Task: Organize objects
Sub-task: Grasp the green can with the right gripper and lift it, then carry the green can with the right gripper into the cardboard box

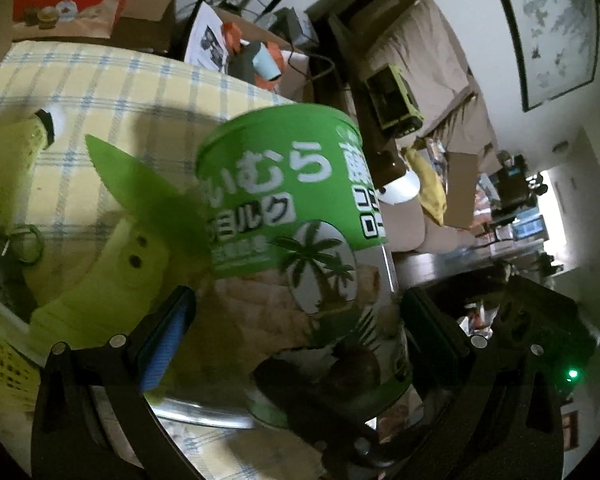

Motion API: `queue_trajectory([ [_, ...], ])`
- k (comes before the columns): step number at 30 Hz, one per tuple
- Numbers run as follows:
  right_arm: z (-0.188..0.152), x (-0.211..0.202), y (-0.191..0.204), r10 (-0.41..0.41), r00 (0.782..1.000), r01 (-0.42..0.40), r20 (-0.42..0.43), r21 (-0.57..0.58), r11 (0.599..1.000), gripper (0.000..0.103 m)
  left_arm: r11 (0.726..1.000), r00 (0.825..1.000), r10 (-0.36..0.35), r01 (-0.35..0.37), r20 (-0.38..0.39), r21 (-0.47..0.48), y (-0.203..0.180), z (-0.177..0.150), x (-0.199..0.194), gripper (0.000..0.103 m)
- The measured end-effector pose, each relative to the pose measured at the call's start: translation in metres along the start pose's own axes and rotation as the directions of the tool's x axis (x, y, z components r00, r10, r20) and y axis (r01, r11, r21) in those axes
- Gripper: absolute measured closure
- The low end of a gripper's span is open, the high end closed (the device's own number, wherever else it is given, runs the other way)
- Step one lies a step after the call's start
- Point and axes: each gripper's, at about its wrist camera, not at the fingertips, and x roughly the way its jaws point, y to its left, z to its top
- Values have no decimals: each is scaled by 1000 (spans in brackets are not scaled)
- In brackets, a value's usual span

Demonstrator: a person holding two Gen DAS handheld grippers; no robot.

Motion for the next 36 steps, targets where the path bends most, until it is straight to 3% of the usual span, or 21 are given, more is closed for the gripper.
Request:
queue_trajectory([
  [2, -1, -1, -2, 16, 1000, -16, -3, 17, 1000, 2, 1000, 1000, -6, 6, 2, 19, -5, -2, -1, 8],
  [15, -3, -33, 32, 1, 999, 2, 43, -49, 999, 2, 999, 998, -41, 39, 53, 38, -18, -13, -41, 8],
  [27, 7, -52, 121, 110, 993, -102, 45, -144, 984, 2, 999, 984, -51, 49, 169, 13, 11, -22, -142, 9],
  [36, 0, -27, 211, 196, 981, -192, -5, -215, 958, 2, 998, 968, 16, 1, 250, -70, 70, -32, -221, 9],
])
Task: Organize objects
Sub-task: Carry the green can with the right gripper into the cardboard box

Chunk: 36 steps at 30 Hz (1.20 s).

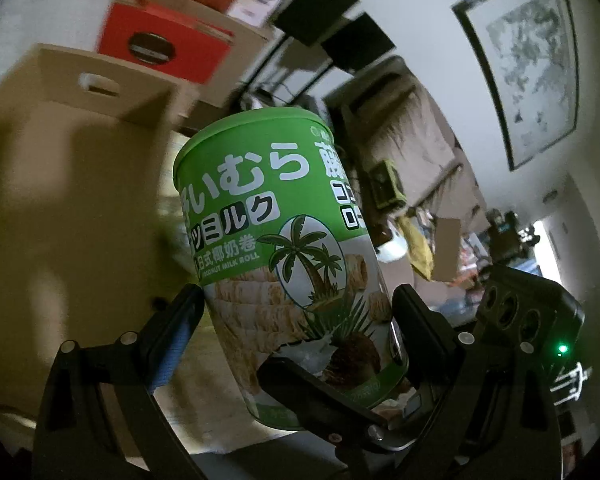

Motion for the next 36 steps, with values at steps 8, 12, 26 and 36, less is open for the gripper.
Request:
queue_trajectory([
  [8, 5, 47, 62, 81, 995, -83, -60, -23, 996, 2, 996, 998, 55, -52, 43, -68, 62, 4, -52, 9],
  [12, 1, 65, 83, 90, 992, -93, -85, -34, 995, 2, 992, 997, 58, -53, 41, -113, 90, 5, -62, 9],
  [26, -10, 127, 111, 77, 977, -88, -198, -47, 995, 1, 978, 998, 65, -67, -20, -196, 174, 8, -68, 9],
  [36, -16, 131, 117, 18, 973, -46, -231, -119, 992, 2, 973, 993, 120, -120, -12, -196, 190, 6, -79, 9],
])
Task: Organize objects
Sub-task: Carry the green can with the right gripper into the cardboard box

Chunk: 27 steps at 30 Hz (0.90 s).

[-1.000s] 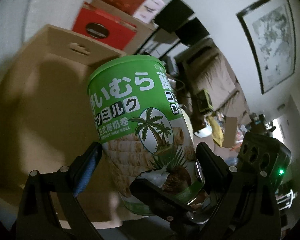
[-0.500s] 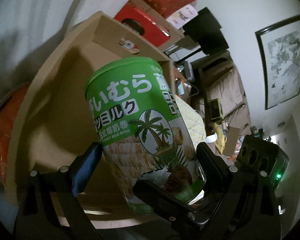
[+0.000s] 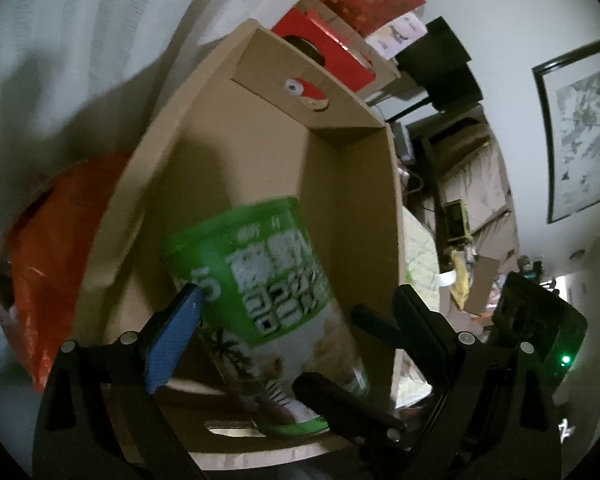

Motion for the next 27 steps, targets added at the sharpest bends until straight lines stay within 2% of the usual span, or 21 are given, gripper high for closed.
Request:
queue_trajectory([
  [8, -10, -14, 6, -16, 1000, 16, -3, -68, 998, 2, 1000, 999, 8, -7, 34, -30, 12, -13, -18, 9],
  [13, -4, 3, 16, -66, 997, 60, -51, -120, 991, 3, 999, 999, -4, 6, 45, -44, 15, -20, -25, 9],
  [16, -4, 13, 23, -88, 993, 73, -79, -169, 983, 7, 999, 999, -1, 3, 51, -38, 15, -23, -29, 9],
  [18, -4, 19, 27, -107, 990, 85, -92, -216, 973, 13, 999, 998, -2, 4, 56, -38, 15, -23, -33, 9],
  [21, -2, 20, 31, -119, 987, 85, -106, -278, 957, 13, 999, 997, -9, 12, 70, -41, 17, -23, -39, 9],
  [27, 1, 22, 36, -117, 982, 36, -150, -459, 888, 13, 999, 996, -19, 23, 88, -47, 21, -23, -49, 9],
])
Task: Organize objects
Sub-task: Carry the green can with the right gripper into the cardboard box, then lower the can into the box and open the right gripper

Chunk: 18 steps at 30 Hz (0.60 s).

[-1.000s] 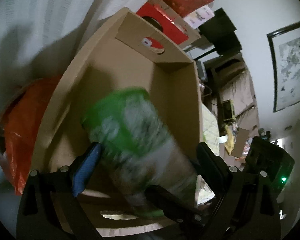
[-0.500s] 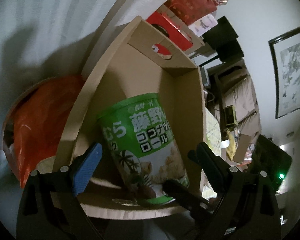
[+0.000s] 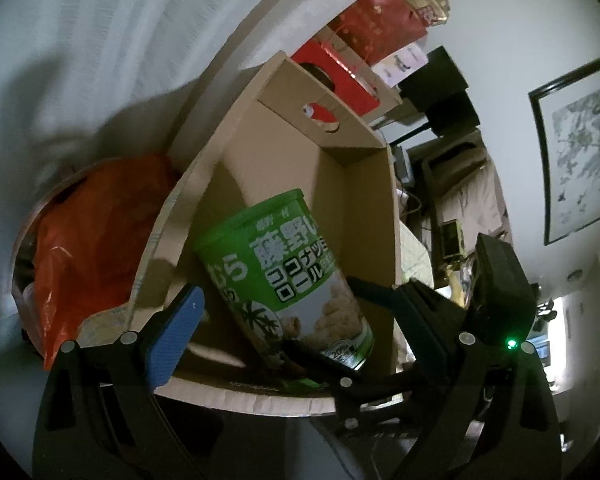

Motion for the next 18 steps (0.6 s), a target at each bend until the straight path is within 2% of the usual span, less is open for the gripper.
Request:
queue_trajectory([
  [4, -3, -3, -1, 15, 1000, -17, -10, -172, 985, 14, 1000, 1000, 0, 0, 7, -7, 4, 1, -3, 8],
  [9, -8, -8, -7, 71, 997, -78, -39, -253, 964, 17, 1000, 1000, 9, -9, 10, 0, 2, 6, 0, 8],
  [13, -13, -25, -7, 192, 981, -187, -3, -226, 956, 18, 1000, 1000, 13, -13, -1, 26, -8, 13, 10, 8],
  [18, -23, -27, -9, 191, 981, -182, 24, -202, 962, 16, 995, 998, 61, -58, -31, 84, -23, 22, 29, 8],
])
